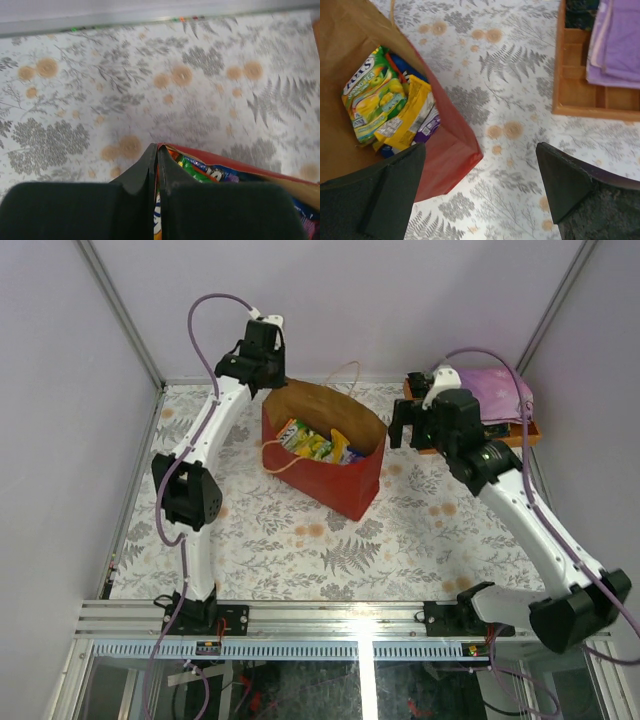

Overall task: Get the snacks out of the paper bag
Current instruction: Adjust the paper bag at the center of the board.

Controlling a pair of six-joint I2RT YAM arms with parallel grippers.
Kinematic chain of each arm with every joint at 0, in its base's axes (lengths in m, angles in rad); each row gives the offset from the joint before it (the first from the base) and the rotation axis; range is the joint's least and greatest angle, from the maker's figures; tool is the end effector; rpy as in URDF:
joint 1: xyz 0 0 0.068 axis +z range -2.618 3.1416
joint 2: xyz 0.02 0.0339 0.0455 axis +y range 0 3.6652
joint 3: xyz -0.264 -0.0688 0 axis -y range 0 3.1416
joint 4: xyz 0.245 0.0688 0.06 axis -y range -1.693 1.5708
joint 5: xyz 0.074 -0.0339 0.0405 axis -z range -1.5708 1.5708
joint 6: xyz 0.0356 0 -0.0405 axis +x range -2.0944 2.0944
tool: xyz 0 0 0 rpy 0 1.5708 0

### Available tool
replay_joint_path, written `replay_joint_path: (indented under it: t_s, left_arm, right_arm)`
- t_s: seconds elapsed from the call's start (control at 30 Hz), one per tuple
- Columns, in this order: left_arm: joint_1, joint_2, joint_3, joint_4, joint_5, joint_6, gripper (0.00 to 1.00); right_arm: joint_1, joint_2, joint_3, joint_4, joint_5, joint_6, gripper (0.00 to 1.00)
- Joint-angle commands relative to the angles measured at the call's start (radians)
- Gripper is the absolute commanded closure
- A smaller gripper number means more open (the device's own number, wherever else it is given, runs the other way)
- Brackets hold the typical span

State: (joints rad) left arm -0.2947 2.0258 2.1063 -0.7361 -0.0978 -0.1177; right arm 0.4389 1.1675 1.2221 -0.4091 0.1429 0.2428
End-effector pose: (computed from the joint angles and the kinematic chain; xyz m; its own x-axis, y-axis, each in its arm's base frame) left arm 0.4432 -0.1309 0.3634 -0.6046 0.0614 -0.7942 0.1450 0.9888 -0.0340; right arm 0.2377 0.1060 0.3917 -0.3771 0.0859 -0.9222 -0.2154 0.9603 0.1775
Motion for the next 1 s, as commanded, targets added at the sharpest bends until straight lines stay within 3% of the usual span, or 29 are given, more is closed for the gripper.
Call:
replay_joint_path:
  t_s: [0.0, 0.23, 0.4, 0.43, 0.47, 0.53, 0.57, 0.6, 0.87, 0.97]
  left_arm:
    - [0.067, 0.076, 0.145, 0.074, -0.071, -0.077, 1.0]
    - [0.123, 0.166, 0.227, 0.153, -0.094, -0.138, 1.0]
    - [0.129, 0.099, 0.132, 0.209, -0.153, -0.13, 0.96]
    - [0.129, 0.068, 0.092, 0.227, -0.151, -0.123, 0.89]
    - [0.129, 0.037, 0.052, 0.241, -0.142, -0.114, 0.74]
    - [0.128, -0.031, -0.025, 0.262, -0.116, -0.099, 0.24]
    - [0.127, -0.064, -0.065, 0.271, -0.109, -0.091, 0.06]
    - [0.128, -0.106, -0.119, 0.278, -0.098, -0.084, 0.0]
    - [0.127, -0.169, -0.224, 0.235, -0.057, -0.035, 0.0]
    - [0.128, -0.14, -0.21, 0.211, -0.05, -0.007, 0.08]
  right_arm:
    - [0.003, 0.146, 0.174, 0.117, -0.107, -0.025, 0.01]
    - [0.004, 0.518, 0.603, -0.04, -0.142, -0.062, 0.0]
    - [0.01, 0.658, 0.811, -0.182, -0.054, 0.021, 0.09]
    - [0.018, 0.672, 0.833, -0.21, -0.013, 0.022, 0.09]
    - [0.026, 0.679, 0.842, -0.232, 0.027, 0.02, 0.09]
    - [0.047, 0.682, 0.836, -0.256, 0.085, 0.018, 0.09]
    - [0.056, 0.681, 0.83, -0.264, 0.097, 0.019, 0.09]
    - [0.065, 0.681, 0.817, -0.266, 0.1, 0.019, 0.09]
    - [0.102, 0.728, 0.791, -0.299, 0.15, 0.029, 0.13]
    - [0.109, 0.764, 0.785, -0.32, 0.185, 0.039, 0.16]
